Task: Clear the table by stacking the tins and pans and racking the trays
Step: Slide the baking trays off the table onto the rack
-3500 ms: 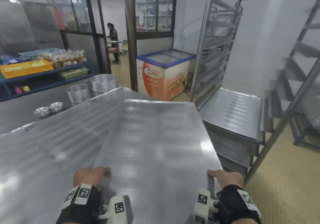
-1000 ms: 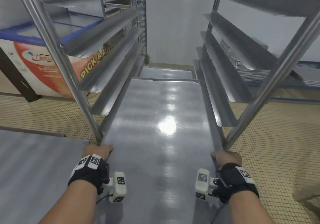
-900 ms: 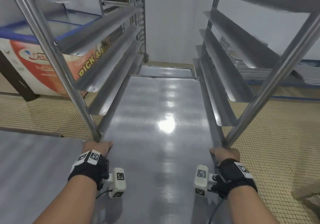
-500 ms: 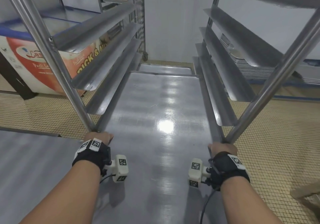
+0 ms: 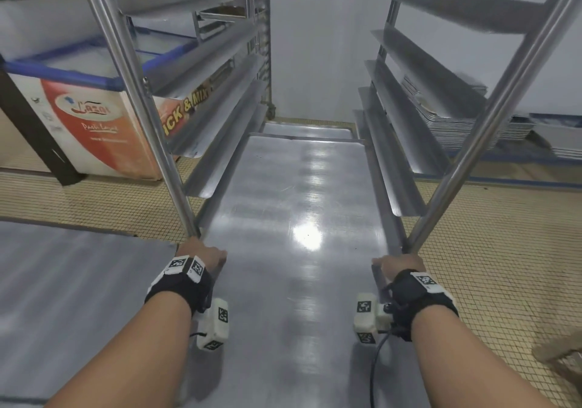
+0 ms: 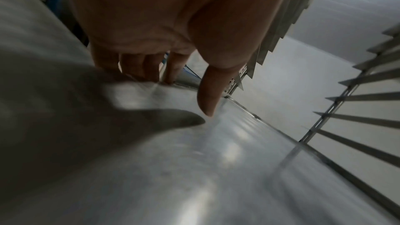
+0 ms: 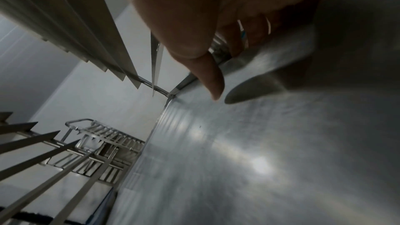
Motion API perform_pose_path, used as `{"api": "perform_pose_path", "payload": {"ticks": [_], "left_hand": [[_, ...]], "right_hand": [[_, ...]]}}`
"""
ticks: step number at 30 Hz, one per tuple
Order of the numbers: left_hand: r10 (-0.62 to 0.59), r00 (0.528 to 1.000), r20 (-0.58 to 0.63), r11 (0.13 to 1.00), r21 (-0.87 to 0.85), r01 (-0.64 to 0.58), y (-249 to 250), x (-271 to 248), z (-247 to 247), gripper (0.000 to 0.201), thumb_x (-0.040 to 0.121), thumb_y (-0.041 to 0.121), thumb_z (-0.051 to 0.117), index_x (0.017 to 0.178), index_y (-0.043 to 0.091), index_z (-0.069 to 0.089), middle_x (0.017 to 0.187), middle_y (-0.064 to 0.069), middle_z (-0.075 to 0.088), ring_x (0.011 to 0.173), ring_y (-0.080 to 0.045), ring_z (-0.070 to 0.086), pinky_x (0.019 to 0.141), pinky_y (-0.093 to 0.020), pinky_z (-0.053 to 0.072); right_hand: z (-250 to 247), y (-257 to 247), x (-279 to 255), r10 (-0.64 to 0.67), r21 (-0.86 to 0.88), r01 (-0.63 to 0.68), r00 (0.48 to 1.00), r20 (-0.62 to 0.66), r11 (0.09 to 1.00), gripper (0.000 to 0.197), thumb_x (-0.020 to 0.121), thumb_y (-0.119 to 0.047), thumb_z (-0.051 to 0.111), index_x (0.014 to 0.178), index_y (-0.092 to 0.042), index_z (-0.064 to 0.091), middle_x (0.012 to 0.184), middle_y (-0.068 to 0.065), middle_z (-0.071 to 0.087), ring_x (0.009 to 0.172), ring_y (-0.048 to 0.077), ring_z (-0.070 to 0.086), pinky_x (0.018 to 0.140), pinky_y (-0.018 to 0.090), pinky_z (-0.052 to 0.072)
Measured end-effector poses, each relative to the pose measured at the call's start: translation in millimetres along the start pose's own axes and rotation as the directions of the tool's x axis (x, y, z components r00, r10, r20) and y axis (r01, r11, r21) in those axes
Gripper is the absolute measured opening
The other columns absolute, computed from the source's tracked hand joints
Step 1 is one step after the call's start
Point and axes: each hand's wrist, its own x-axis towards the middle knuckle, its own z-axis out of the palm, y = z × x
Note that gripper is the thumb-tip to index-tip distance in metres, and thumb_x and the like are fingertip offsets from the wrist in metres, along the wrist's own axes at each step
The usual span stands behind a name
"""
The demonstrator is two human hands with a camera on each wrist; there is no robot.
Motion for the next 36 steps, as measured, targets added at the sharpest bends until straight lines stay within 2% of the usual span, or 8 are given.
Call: {"api": "perform_pose_path", "payload": {"ticks": [3, 7, 15, 23, 29, 31, 34, 36], "left_hand": [[-0.015, 0.998, 0.059, 1.000, 0.019, 0.014, -28, -21, -11, 0.036, 0.082, 0.027, 0.078, 0.101, 0.006, 0.056, 0.098, -0.012, 0.055, 0.101, -0.035, 0.061, 0.082, -0.032, 0.045], [-0.056, 0.992, 0.112, 0.998, -0.032, 0.060, -68, -54, -21, 0.045, 0.082, 0.027, 0.076, 0.113, -0.002, 0.060, 0.110, -0.022, 0.064, 0.099, -0.041, 0.063, 0.086, -0.039, 0.052], [-0.115, 0.987, 0.114, 0.980, -0.149, 0.132, -116, -90, -26, 0.074, 0.080, 0.038, 0.081, 0.126, -0.015, 0.058, 0.126, -0.029, 0.062, 0.113, -0.043, 0.062, 0.094, -0.039, 0.049], [-0.134, 0.987, 0.091, 0.977, -0.152, 0.147, -105, -90, -26, 0.085, 0.080, 0.037, 0.081, 0.141, -0.010, 0.046, 0.140, -0.027, 0.054, 0.126, -0.044, 0.054, 0.108, -0.046, 0.043], [-0.016, 0.998, 0.066, 0.994, -0.107, 0.023, -88, -84, -21, 0.058, 0.082, 0.039, 0.077, 0.121, -0.003, 0.065, 0.118, -0.022, 0.068, 0.104, -0.040, 0.066, 0.095, -0.043, 0.052], [0.069, 0.996, 0.064, 0.997, -0.046, -0.067, -89, -81, -11, 0.073, 0.073, 0.058, 0.075, 0.127, 0.010, 0.063, 0.122, -0.014, 0.069, 0.104, -0.036, 0.066, 0.093, -0.041, 0.053], [0.161, 0.979, 0.128, 0.964, 0.193, -0.184, -89, -99, 3, 0.121, 0.062, 0.086, 0.061, 0.158, 0.027, 0.015, 0.163, -0.018, 0.020, 0.145, -0.043, 0.029, 0.115, -0.058, 0.029], [0.250, 0.946, 0.205, 0.886, 0.346, -0.309, -92, -120, 8, 0.131, 0.058, 0.095, 0.052, 0.158, 0.033, -0.007, 0.164, -0.016, -0.019, 0.151, -0.042, -0.011, 0.119, -0.058, 0.001]], "right_hand": [[-5, 22, -18, 0.027, -0.038, -0.027, 1.000, 0.013, 0.999, 0.039, 0.079, -0.007, 0.074, 0.113, 0.003, 0.056, 0.088, 0.016, 0.067, 0.078, 0.033, 0.068, 0.073, 0.041, 0.060], [-22, 54, -52, 0.038, -0.062, -0.036, 0.999, 0.038, 0.997, 0.019, 0.077, -0.005, 0.069, 0.091, 0.003, 0.060, 0.070, 0.016, 0.068, 0.057, 0.028, 0.067, 0.044, 0.024, 0.048], [-40, 107, -97, 0.038, -0.007, -0.038, 0.999, 0.024, 0.999, 0.027, 0.084, -0.020, 0.073, 0.073, -0.004, 0.055, 0.064, 0.011, 0.062, 0.055, 0.026, 0.061, 0.048, 0.025, 0.044], [-44, 96, -97, 0.057, -0.043, -0.057, 0.998, 0.016, 0.997, 0.028, 0.084, -0.020, 0.075, 0.087, 0.003, 0.058, 0.063, 0.010, 0.059, 0.055, 0.024, 0.056, 0.047, 0.026, 0.040], [-36, 83, -87, -0.003, -0.077, 0.002, 1.000, -0.008, 0.997, 0.040, 0.082, -0.028, 0.073, 0.108, 0.002, 0.065, 0.078, 0.013, 0.066, 0.066, 0.028, 0.063, 0.064, 0.031, 0.051], [-31, 81, -91, -0.052, -0.097, 0.051, 0.999, -0.013, 0.994, 0.045, 0.081, -0.031, 0.072, 0.113, 0.001, 0.063, 0.086, 0.012, 0.065, 0.072, 0.029, 0.062, 0.067, 0.029, 0.050], [-17, 89, -96, -0.097, -0.184, 0.100, 0.995, 0.025, 0.978, 0.088, 0.067, -0.060, 0.071, 0.135, -0.011, 0.047, 0.122, 0.016, 0.061, 0.103, 0.035, 0.062, 0.091, 0.045, 0.054], [-9, 100, -101, -0.176, -0.415, 0.184, 0.983, 0.058, 0.891, 0.111, 0.063, -0.082, 0.060, 0.151, -0.023, 0.027, 0.156, 0.020, 0.027, 0.138, 0.042, 0.036, 0.112, 0.056, 0.035]]}}
